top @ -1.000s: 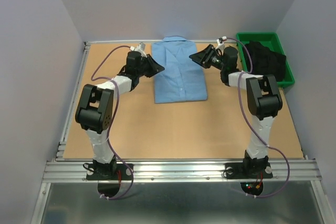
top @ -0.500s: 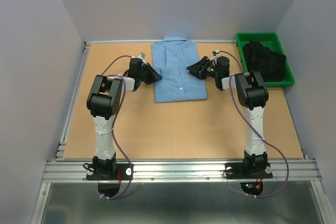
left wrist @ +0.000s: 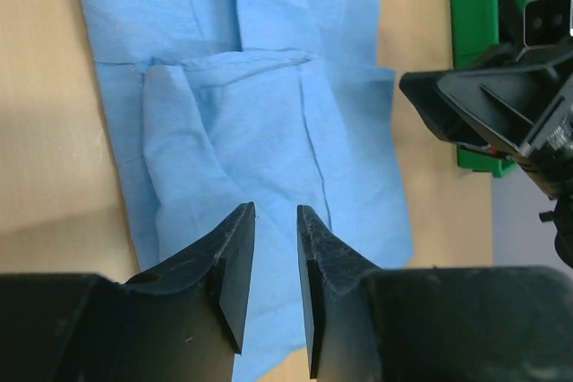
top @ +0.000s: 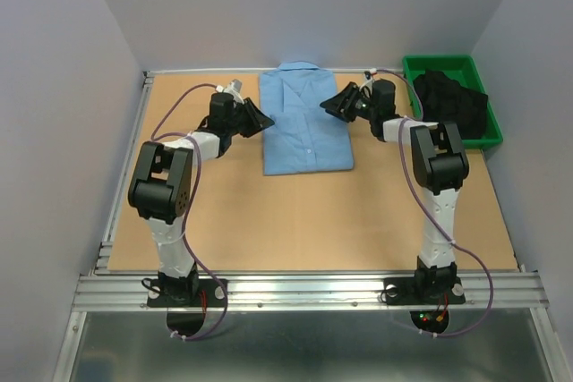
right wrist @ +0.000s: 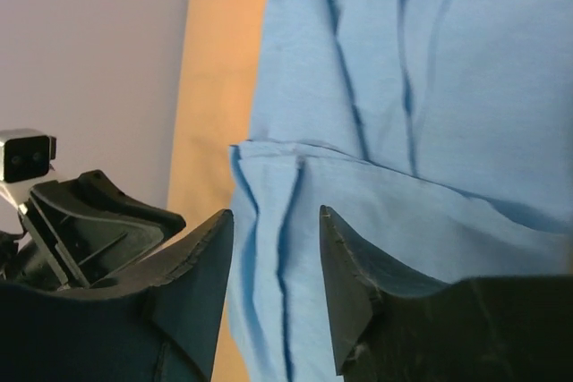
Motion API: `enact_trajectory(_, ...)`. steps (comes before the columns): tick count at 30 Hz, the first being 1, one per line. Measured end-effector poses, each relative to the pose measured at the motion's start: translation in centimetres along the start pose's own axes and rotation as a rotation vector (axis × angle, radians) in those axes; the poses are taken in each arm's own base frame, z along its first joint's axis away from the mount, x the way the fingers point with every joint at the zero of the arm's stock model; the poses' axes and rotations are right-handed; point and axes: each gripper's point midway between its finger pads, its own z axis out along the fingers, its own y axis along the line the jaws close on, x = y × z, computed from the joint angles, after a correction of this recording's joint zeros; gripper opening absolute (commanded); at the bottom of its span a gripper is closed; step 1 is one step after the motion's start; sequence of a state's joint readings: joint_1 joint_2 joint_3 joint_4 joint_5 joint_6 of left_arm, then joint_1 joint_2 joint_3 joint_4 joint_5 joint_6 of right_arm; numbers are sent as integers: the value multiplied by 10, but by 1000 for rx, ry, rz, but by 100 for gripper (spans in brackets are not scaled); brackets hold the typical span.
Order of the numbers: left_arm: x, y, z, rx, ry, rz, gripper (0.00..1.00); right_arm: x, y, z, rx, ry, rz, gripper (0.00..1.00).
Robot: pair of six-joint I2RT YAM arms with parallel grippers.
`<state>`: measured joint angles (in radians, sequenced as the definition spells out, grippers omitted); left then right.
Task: Fold and stack the long sleeve shirts
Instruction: Fold the shirt
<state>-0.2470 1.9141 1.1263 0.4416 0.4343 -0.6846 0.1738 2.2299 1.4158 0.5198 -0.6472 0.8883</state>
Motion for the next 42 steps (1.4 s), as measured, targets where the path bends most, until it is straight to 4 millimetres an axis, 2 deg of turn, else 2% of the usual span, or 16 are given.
enact_trajectory(1,-2,-4,-6,5,-9,14,37,-1,7,3,-7,6,-13,42)
enact_trajectory(4,-1,-11,-20,0,-21,50,37,7,29,16,-24,33,-48,39)
enact_trajectory(6,5,-6,-24,-19,-10,60,37,14,37,22,-25,54,-53,39)
enact_trajectory(11,36,19,-28,-99,67,52,37,33,50,34,-29,106,-67,39)
enact_trajectory(13,44,25,-29,-116,90,50,37,37,48,40,-27,118,-67,38)
enact_trajectory(19,56,29,-26,-130,124,49,37,48,25,47,34,133,-50,38)
enact_trajectory(28,75,38,-21,-150,170,40,36,51,5,46,104,106,-72,39)
enact_trajectory(33,78,42,-21,-161,182,35,36,51,5,45,103,109,-77,38)
enact_trajectory(42,80,44,-22,-172,186,32,36,65,15,49,69,149,-89,28)
